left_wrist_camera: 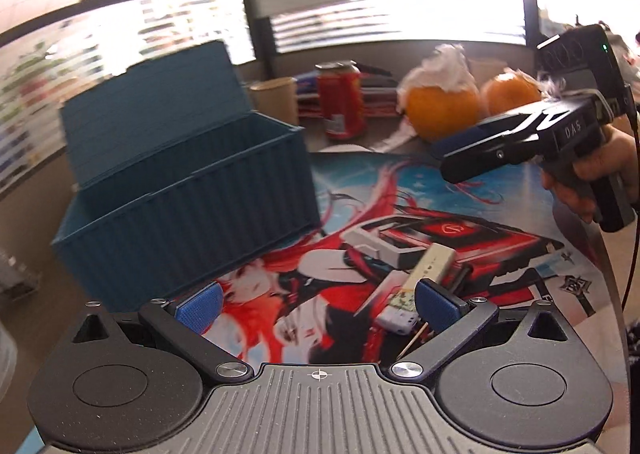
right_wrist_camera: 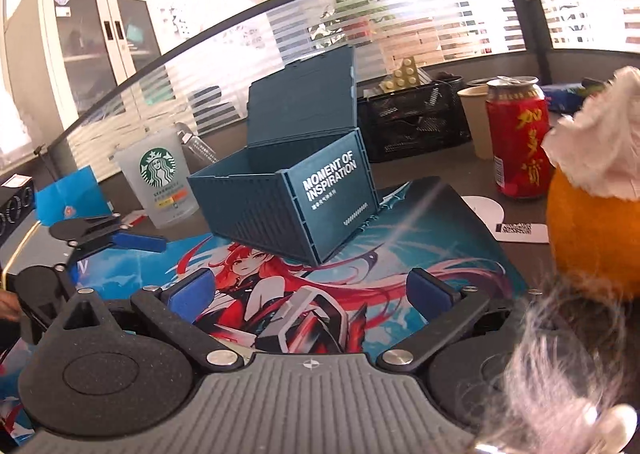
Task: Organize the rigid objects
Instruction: 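Move the open left gripper down onto the small beige-gold tube on the mat, then close the left gripper around the small beige-gold tube and lift it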
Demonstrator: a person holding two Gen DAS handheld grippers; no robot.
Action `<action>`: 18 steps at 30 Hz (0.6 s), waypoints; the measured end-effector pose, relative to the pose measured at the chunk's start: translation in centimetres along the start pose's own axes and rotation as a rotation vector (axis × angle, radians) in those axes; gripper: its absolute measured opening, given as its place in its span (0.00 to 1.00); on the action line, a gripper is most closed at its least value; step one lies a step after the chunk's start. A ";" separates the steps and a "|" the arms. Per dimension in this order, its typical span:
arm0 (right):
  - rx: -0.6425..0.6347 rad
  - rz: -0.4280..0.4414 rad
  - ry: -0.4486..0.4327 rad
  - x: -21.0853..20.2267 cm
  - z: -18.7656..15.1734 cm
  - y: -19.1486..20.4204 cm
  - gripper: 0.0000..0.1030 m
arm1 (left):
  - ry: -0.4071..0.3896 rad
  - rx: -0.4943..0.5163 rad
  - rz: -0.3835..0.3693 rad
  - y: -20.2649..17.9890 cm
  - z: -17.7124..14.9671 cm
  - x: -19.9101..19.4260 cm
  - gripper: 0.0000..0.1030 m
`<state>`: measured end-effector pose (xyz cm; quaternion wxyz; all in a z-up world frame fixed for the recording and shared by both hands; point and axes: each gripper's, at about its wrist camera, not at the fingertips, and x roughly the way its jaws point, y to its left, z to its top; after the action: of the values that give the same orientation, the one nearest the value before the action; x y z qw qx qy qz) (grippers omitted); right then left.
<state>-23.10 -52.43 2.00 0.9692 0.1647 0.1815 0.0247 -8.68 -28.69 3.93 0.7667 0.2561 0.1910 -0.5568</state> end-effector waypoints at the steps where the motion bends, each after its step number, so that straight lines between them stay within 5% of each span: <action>1: 0.006 0.001 -0.004 -0.1 -0.1 -0.2 1.00 | 0.007 0.015 -0.010 -0.1 0.3 0.5 0.99; 11: 0.142 0.072 0.015 -0.1 -1.1 -2.5 1.00 | 0.098 0.250 -0.106 -2.0 2.0 4.1 0.99; 18: 0.175 0.106 0.021 -0.1 -1.2 -2.9 1.00 | 0.128 0.304 -0.133 -2.5 2.7 5.7 0.99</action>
<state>-23.65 -54.82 -0.04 0.9465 0.2578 0.1840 0.0615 -9.27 -35.28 2.29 0.6668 0.3908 0.1693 -0.6115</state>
